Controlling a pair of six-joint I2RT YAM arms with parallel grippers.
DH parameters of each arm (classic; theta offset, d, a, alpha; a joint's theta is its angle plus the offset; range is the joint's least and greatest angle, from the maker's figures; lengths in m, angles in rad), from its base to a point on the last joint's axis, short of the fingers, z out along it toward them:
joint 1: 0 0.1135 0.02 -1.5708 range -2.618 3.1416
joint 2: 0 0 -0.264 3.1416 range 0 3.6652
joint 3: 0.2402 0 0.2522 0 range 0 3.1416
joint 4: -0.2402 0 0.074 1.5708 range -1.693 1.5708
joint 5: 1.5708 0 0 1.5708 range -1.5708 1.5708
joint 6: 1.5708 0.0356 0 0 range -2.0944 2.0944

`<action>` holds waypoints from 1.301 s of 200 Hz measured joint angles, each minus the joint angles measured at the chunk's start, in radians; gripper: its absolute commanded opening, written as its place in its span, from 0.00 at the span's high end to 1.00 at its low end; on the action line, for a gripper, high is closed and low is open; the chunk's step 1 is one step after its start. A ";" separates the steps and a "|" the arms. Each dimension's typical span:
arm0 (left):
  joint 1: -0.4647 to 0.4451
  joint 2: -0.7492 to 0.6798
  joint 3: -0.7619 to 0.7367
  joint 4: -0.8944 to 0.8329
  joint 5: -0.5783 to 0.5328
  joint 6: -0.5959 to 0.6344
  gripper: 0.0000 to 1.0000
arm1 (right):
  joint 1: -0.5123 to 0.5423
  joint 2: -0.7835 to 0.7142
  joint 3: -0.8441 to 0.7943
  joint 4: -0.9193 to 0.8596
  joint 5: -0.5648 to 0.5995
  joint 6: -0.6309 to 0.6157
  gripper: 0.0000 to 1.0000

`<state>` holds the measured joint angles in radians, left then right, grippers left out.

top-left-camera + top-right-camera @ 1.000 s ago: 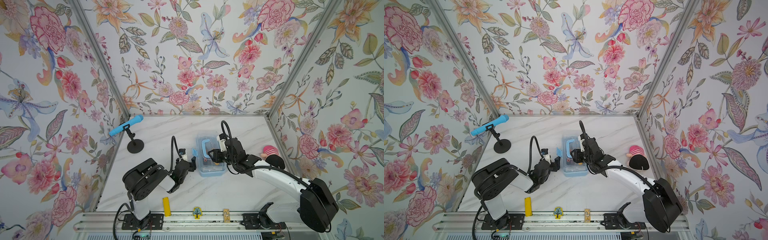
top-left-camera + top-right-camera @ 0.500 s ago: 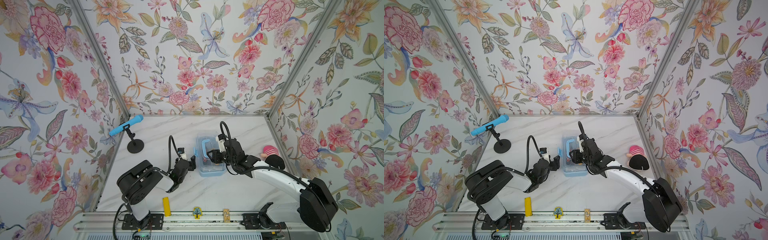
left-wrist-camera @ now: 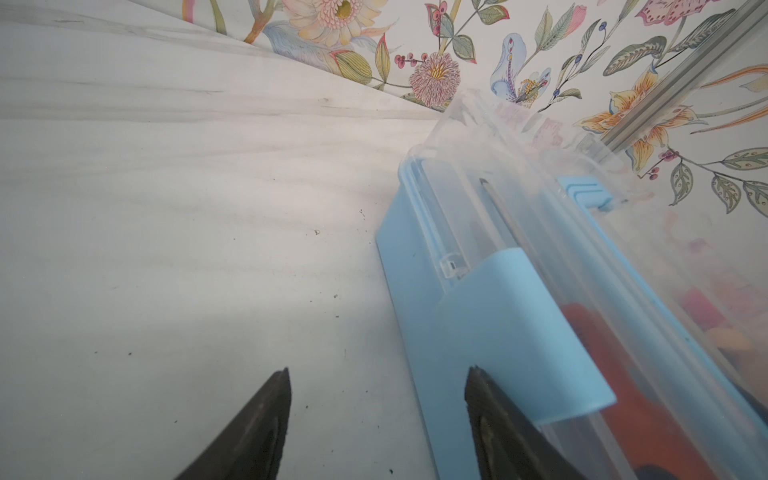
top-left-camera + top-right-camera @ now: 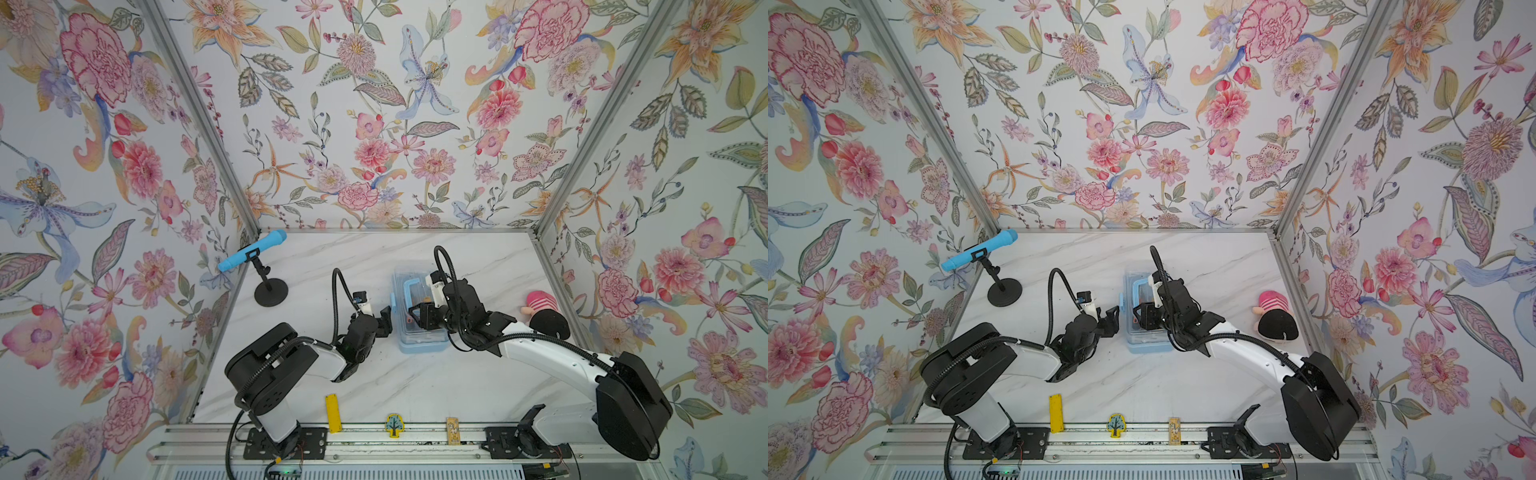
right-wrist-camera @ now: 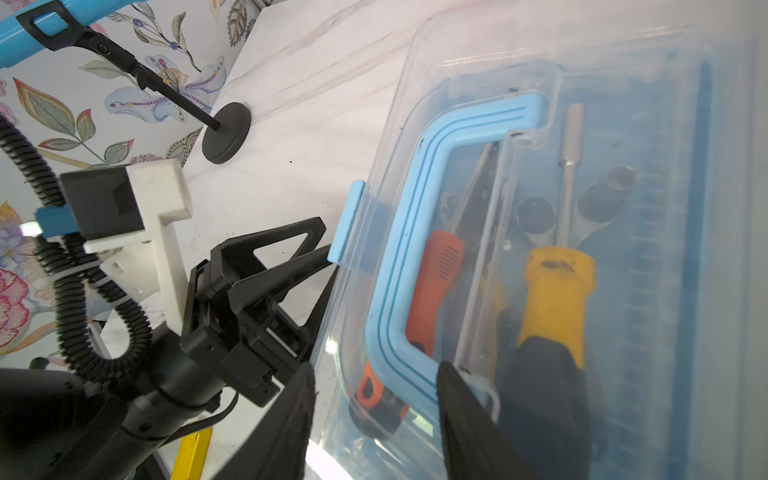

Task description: Pack the tool kit

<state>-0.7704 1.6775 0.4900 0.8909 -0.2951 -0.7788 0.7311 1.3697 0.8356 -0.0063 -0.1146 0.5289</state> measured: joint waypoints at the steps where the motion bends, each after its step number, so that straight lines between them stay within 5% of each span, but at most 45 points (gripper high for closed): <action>1: 0.000 -0.002 0.000 0.000 0.000 0.000 0.30 | 0.000 0.000 0.000 0.001 0.000 0.000 0.51; 124: 0.020 0.030 0.011 0.109 0.078 -0.159 0.38 | 0.016 0.035 0.007 0.045 -0.010 0.004 0.51; 174: 0.024 0.074 0.013 0.195 0.106 -0.219 0.56 | 0.021 0.045 0.008 0.061 -0.013 0.004 0.51; 260: 0.031 0.124 0.016 0.271 0.112 -0.282 0.56 | 0.021 0.049 0.008 0.069 -0.014 0.004 0.51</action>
<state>-0.7391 1.8011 0.5064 1.1618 -0.1829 -1.0611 0.7525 1.4185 0.8433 0.0624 -0.1291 0.5331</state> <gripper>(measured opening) 0.437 0.486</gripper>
